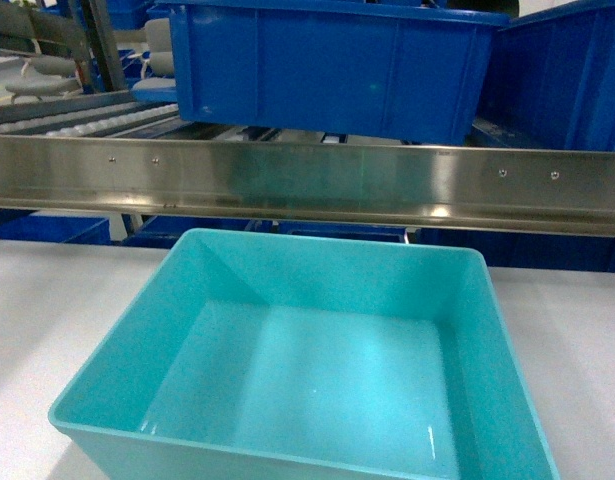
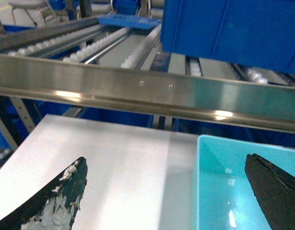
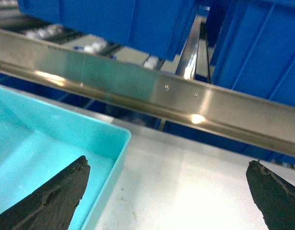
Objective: Organize blue bins on left shelf correctly
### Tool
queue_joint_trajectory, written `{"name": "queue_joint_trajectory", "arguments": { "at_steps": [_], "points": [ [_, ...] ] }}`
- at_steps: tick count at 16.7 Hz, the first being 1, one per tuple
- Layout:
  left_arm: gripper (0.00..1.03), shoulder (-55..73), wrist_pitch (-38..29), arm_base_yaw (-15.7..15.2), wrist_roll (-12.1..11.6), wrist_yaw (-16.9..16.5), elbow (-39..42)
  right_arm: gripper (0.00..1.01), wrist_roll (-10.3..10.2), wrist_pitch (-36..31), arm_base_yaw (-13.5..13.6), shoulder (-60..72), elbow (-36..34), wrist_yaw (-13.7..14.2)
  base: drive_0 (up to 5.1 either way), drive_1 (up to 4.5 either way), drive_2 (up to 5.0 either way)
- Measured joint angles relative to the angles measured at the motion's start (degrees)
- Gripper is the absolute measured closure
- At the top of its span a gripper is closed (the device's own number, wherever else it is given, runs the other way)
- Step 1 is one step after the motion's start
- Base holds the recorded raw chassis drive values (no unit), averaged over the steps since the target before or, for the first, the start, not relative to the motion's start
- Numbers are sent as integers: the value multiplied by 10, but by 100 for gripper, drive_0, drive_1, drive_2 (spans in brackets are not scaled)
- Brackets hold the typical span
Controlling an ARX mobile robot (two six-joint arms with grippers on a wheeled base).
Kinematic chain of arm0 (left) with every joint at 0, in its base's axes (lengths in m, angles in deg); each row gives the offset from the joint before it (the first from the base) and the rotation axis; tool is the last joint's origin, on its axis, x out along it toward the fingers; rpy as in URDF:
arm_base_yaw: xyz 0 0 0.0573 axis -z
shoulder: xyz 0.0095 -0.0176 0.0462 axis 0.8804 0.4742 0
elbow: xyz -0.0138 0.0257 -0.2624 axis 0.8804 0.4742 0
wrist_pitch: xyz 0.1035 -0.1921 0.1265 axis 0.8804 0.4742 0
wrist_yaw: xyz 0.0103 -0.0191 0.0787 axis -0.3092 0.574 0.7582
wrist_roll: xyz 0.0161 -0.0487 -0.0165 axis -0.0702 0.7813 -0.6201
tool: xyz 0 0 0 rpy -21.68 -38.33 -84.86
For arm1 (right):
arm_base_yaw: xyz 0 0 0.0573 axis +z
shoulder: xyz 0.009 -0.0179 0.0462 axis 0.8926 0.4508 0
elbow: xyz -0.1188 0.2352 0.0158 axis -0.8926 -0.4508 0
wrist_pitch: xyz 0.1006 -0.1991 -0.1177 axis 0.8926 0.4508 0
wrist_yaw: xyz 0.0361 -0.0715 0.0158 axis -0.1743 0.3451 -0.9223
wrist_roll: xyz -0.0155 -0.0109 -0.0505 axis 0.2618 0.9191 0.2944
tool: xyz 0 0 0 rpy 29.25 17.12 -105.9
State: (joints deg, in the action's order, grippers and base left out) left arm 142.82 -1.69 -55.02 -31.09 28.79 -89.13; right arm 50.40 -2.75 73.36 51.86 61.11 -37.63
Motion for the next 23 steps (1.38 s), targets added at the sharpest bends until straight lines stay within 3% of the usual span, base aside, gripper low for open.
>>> {"name": "queue_joint_trajectory", "arguments": {
  "at_steps": [1, 4, 6, 9, 13, 17, 23],
  "points": [
    [5, 38, 5, 18, 8, 24, -12, 3, 2, 14, 2, 56, 24, -3, 0, 0, 0],
    [5, 127, 4, 46, 45, 44, -54, 3, 2, 54, 0, 151, 90, -21, 0, 0, 0],
    [5, 186, 4, 46, 70, 56, -57, 3, 11, 70, 0, 193, 103, -19, 0, 0, 0],
    [5, 212, 15, 45, 88, 56, -60, 3, 17, 67, 3, 219, 108, -13, 0, 0, 0],
    [5, 321, -11, 56, 135, 54, -87, 3, 29, 73, 4, 337, 141, -26, 0, 0, 0],
    [5, 378, -21, 76, 141, 62, -98, 3, 27, 97, 32, 350, 143, -44, 0, 0, 0],
    [5, 410, -29, 82, 141, 68, -104, 3, 23, 78, 53, 378, 143, -36, 0, 0, 0]
  ]
}}
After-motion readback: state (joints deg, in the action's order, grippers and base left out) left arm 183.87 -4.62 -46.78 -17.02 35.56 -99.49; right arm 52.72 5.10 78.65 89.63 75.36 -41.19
